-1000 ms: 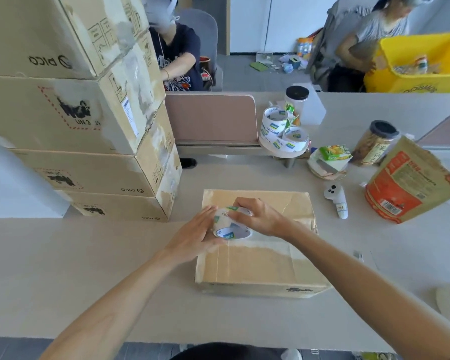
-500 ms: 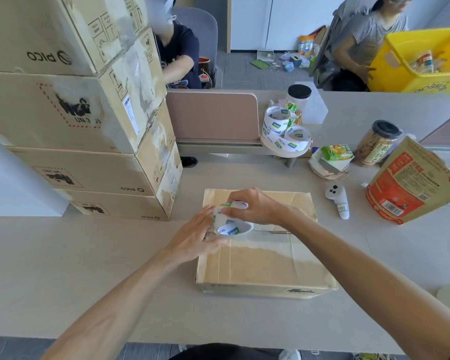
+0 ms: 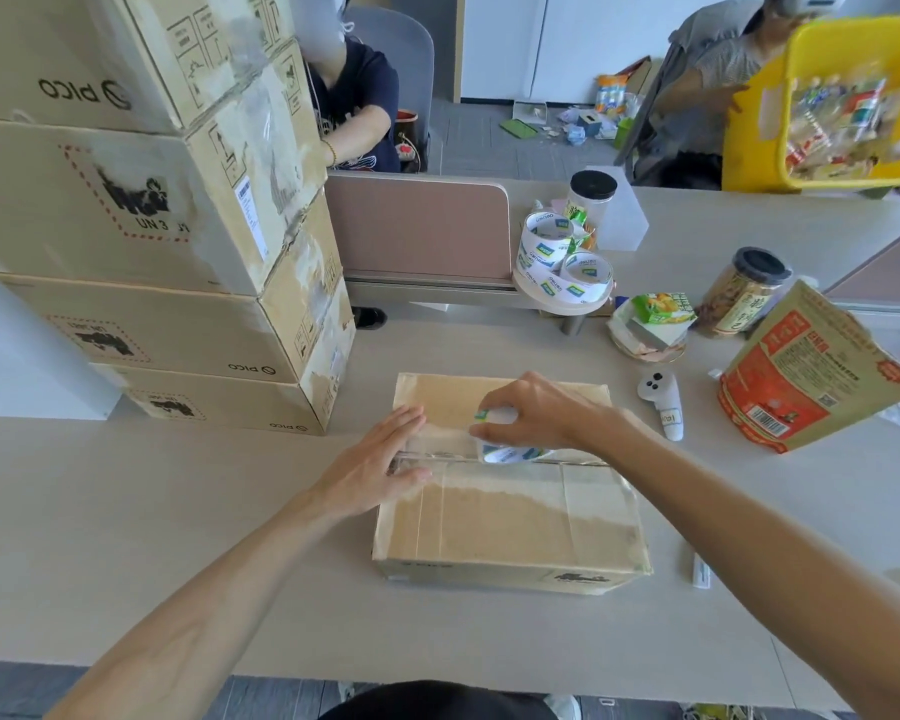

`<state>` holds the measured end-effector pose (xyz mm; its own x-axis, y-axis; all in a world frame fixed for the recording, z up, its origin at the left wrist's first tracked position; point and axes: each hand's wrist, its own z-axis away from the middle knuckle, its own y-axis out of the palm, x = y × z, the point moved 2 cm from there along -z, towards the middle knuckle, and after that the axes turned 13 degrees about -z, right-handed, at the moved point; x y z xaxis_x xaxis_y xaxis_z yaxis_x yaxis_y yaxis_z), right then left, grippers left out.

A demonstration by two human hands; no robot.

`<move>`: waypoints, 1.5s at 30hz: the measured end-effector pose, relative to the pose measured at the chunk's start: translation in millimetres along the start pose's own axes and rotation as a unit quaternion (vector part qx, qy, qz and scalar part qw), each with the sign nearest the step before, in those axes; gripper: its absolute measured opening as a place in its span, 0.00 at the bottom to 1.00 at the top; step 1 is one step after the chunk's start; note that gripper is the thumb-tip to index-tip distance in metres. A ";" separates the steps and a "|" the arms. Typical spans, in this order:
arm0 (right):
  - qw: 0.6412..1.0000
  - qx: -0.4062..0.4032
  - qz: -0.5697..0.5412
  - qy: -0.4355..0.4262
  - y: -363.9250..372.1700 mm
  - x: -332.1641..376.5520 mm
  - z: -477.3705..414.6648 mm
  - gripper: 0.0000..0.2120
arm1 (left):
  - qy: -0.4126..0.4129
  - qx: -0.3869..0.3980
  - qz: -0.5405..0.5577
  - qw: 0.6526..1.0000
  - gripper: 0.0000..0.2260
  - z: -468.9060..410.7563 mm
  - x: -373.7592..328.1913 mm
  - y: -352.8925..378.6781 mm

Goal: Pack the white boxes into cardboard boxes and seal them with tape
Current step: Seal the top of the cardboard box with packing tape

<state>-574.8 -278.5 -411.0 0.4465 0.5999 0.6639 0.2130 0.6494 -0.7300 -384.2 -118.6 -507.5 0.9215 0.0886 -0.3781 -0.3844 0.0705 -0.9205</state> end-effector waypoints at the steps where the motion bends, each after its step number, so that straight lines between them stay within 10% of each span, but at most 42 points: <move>1: 1.000 0.000 0.016 0.003 1.0 -5.5 2.7 0.24 | 0.002 0.000 0.006 1.000 0.39 0.0 1.1 -0.1; 12: 0.991 -0.089 -0.095 0.039 3.0 -26.1 18.4 0.19 | -0.010 0.010 -0.160 0.987 0.48 -5.4 -22.9 -10.0; 18: 0.984 -0.108 -0.132 0.045 1.5 -28.2 20.7 0.23 | -0.020 -0.013 -0.050 0.998 0.50 -18.1 -47.4 -5.0; 33: 0.997 -0.070 -0.021 0.027 -65.2 -78.6 75.3 0.11 | 0.004 -0.044 -0.100 0.994 0.45 -18.4 -38.2 0.6; 45: 0.985 -0.024 0.172 -0.006 -69.8 -105.5 100.2 0.26 | 0.012 -0.048 -0.116 0.992 0.41 -19.7 -33.6 8.0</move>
<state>-723.9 -340.3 -413.8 0.4897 0.7861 0.3772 0.0915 0.3839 -0.9188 -417.2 -140.6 -504.1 0.9860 0.0574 -0.1563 -0.1560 -0.0097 -0.9877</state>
